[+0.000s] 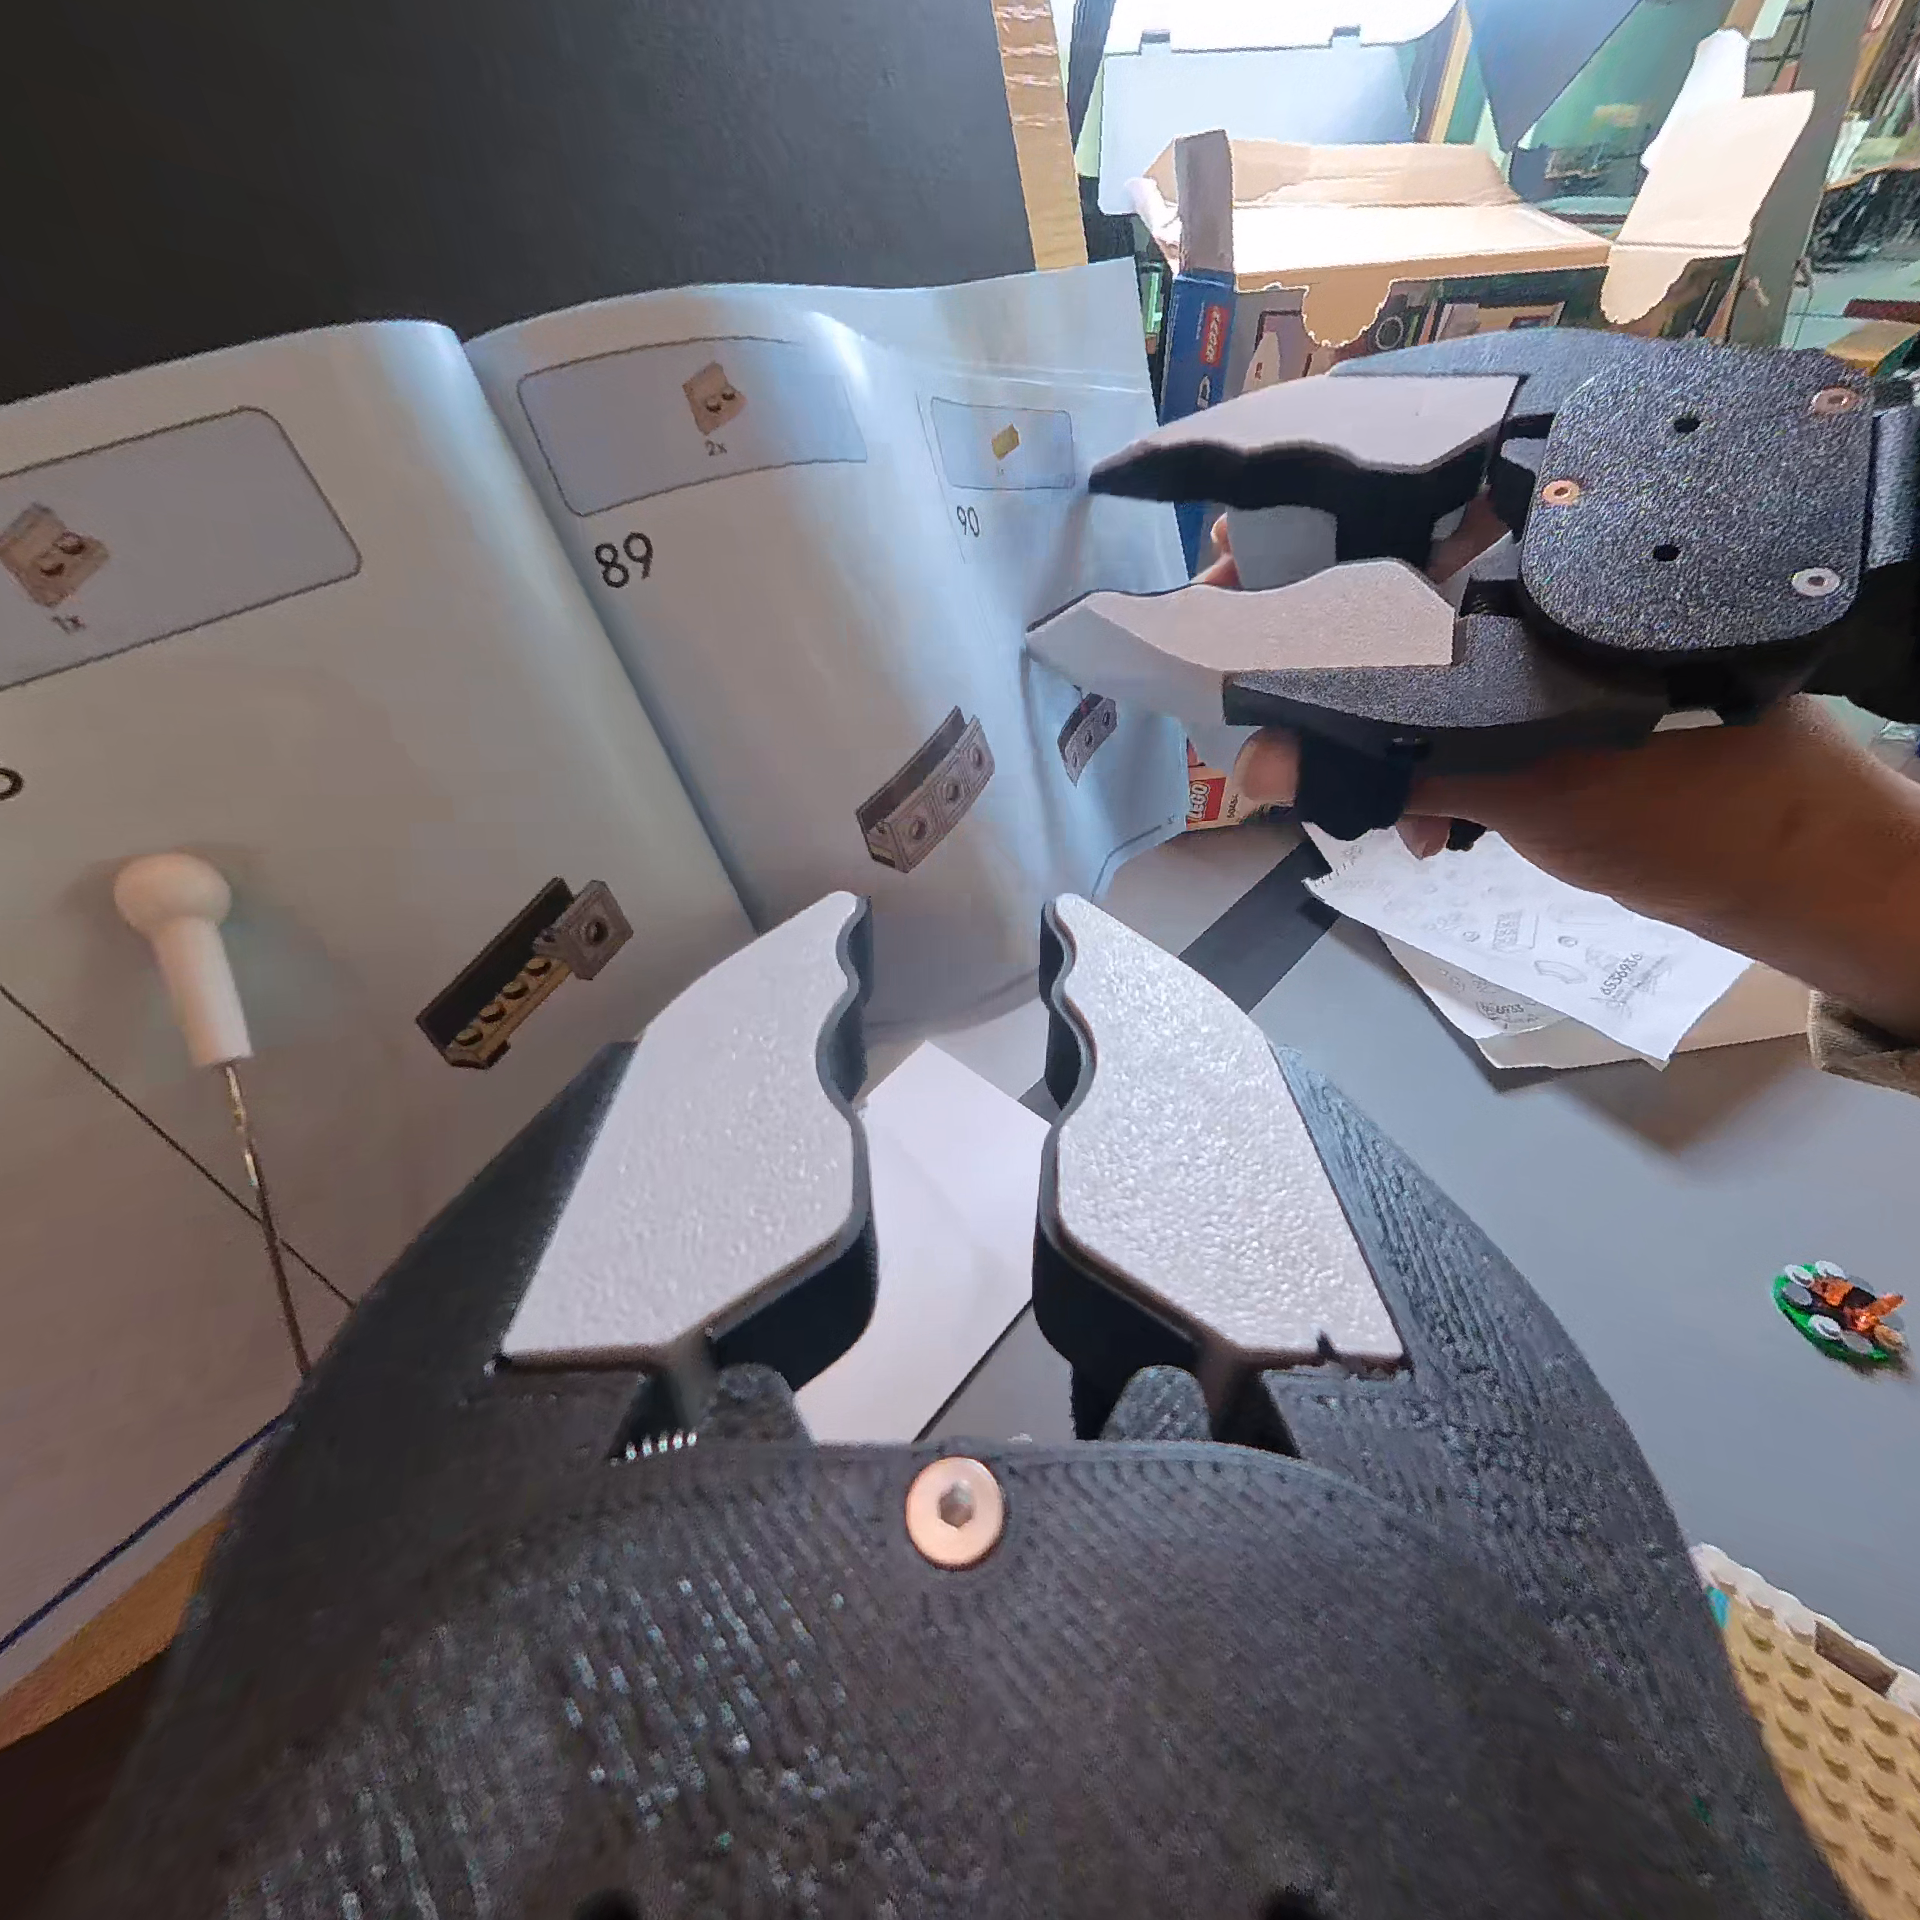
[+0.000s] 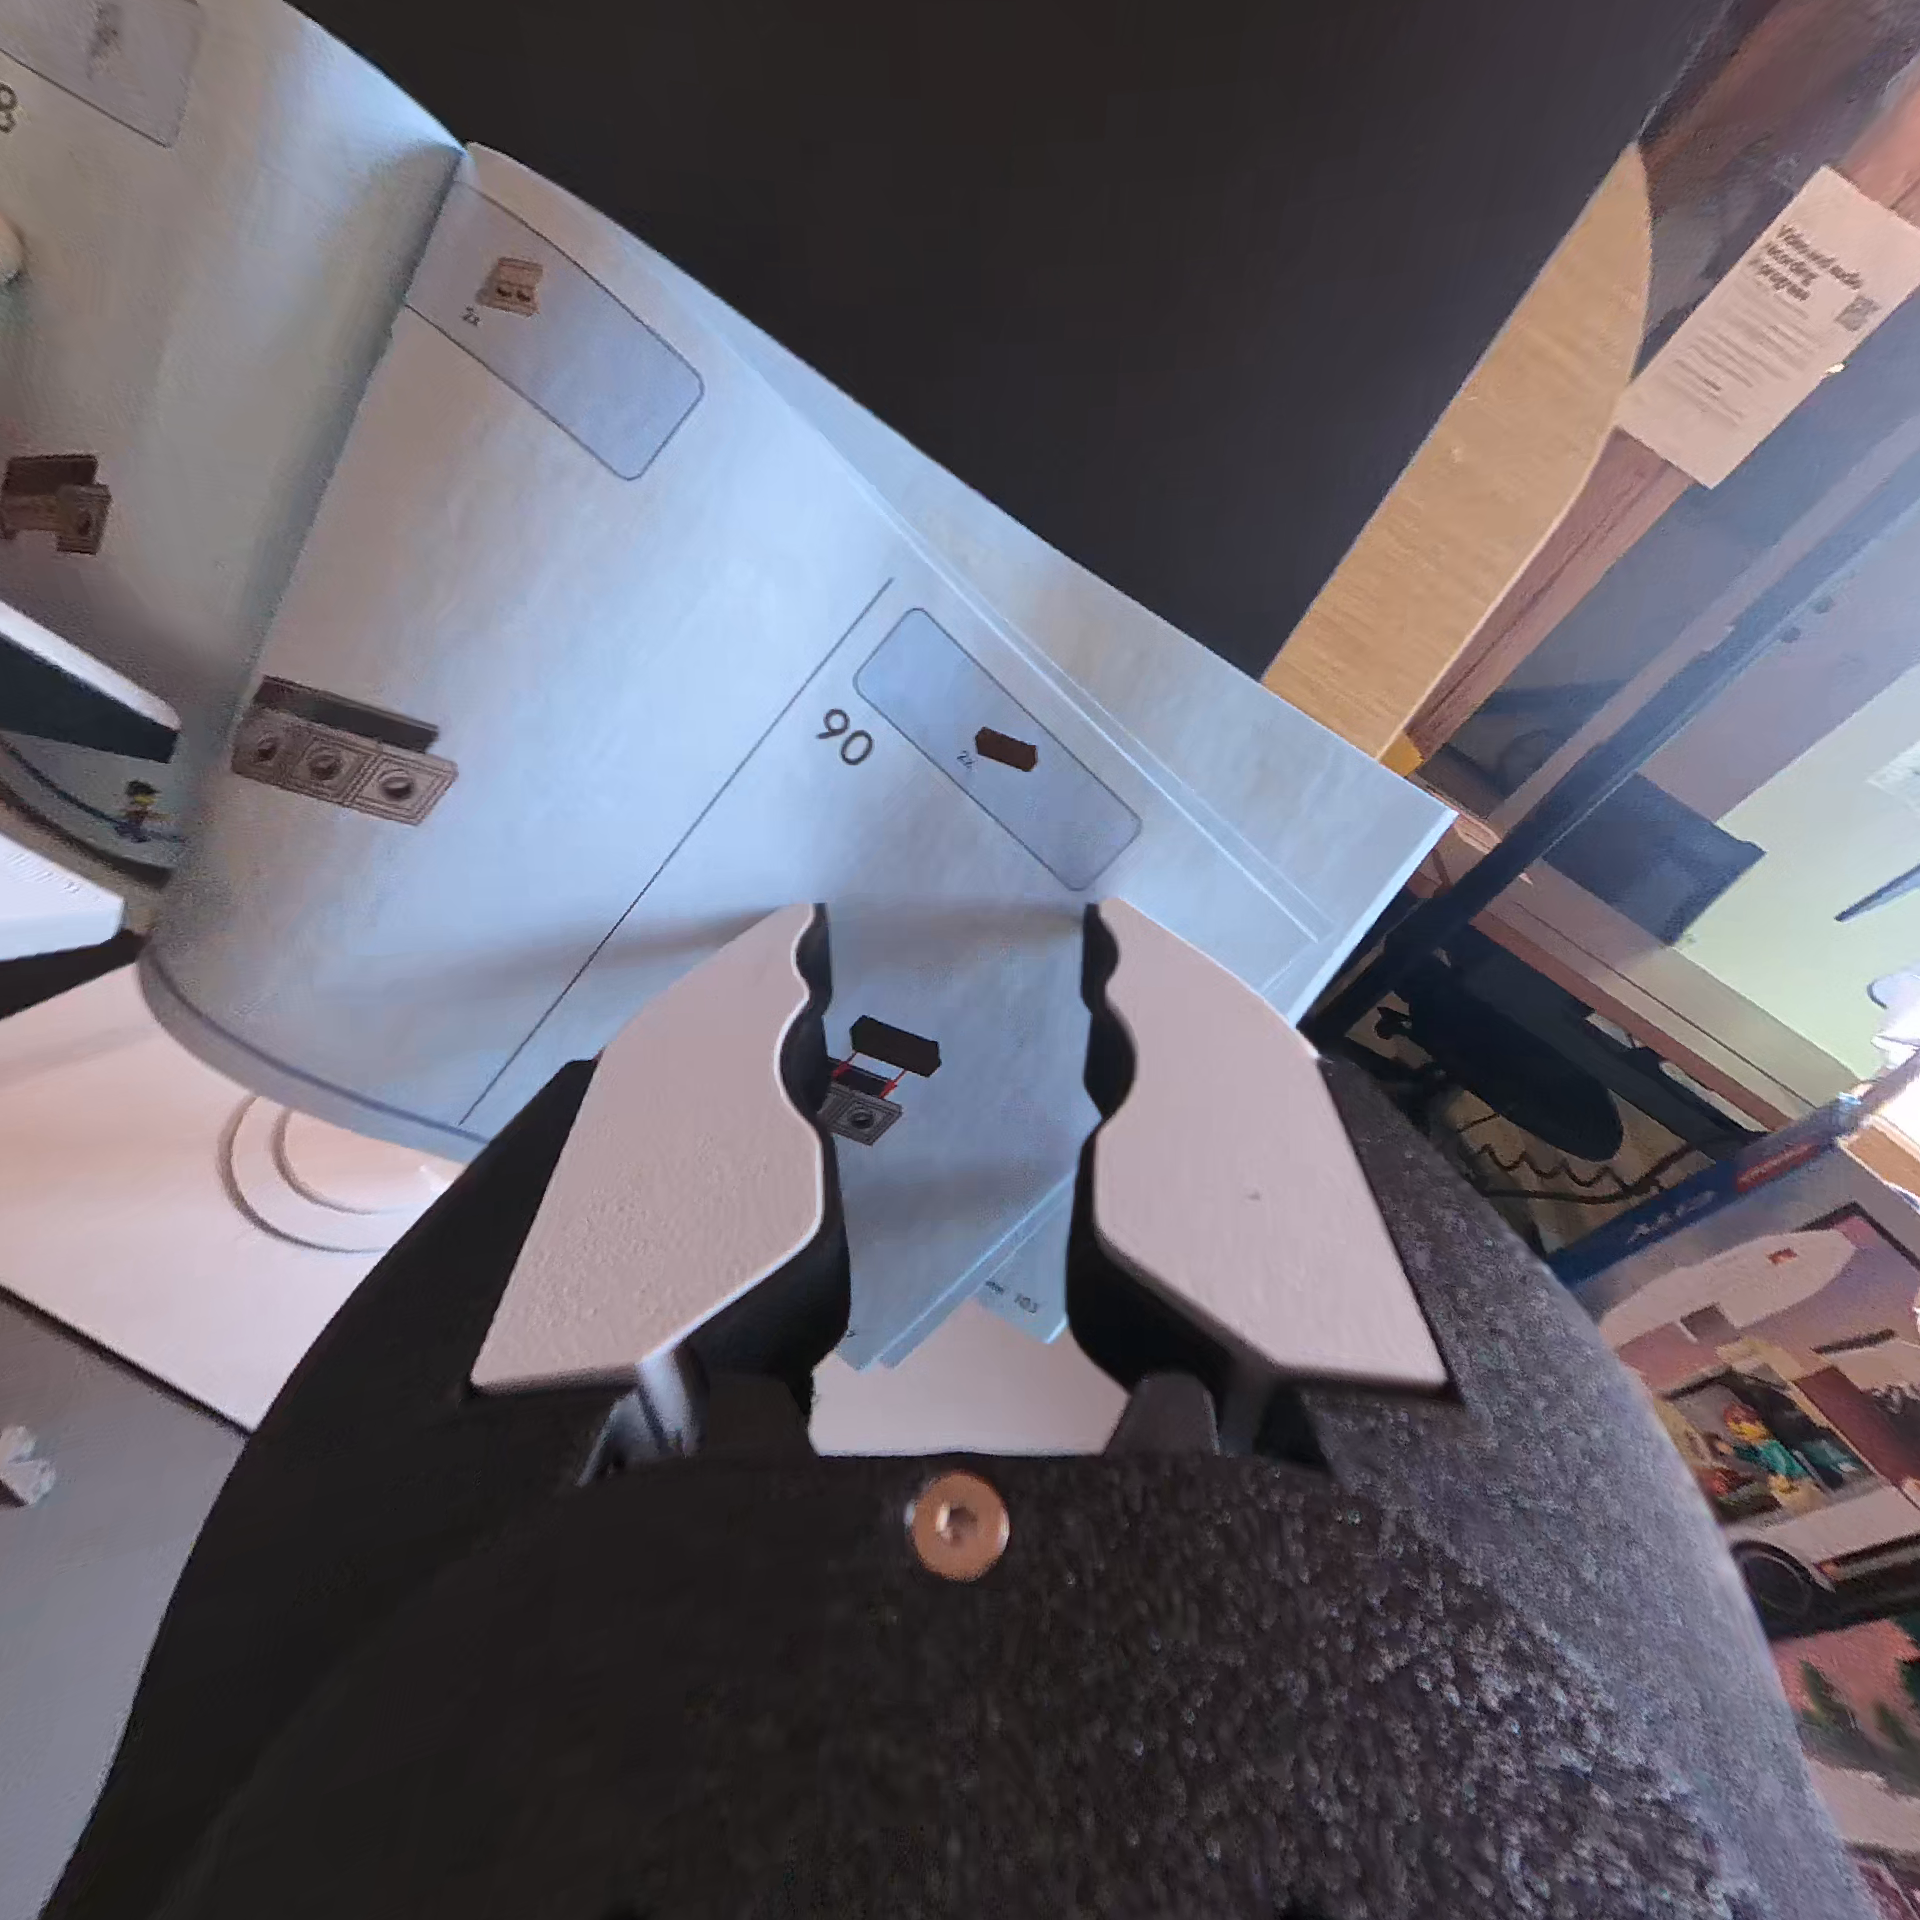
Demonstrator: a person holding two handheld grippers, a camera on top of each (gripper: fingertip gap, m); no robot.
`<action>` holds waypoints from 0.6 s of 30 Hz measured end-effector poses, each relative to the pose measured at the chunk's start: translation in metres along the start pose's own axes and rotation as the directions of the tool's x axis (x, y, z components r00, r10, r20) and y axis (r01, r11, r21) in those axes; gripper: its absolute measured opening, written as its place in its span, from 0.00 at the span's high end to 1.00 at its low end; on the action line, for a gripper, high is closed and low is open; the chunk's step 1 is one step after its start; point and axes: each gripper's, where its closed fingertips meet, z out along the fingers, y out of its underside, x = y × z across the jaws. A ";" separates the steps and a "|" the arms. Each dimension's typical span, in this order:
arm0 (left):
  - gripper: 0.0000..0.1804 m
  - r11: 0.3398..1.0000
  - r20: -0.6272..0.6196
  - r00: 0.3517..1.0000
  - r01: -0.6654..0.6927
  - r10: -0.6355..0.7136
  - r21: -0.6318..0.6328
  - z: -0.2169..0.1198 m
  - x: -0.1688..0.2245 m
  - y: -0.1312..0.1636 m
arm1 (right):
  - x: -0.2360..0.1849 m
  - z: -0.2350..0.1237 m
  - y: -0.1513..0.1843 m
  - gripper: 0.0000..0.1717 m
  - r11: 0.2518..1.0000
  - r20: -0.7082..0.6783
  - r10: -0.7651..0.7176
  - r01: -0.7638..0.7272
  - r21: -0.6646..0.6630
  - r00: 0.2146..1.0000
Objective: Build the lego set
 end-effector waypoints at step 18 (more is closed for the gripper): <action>0.82 1.000 0.002 1.000 -0.011 0.011 -0.012 0.007 0.005 0.002 | 0.018 0.004 0.004 0.59 0.997 -0.014 0.077 -0.077 0.016 0.997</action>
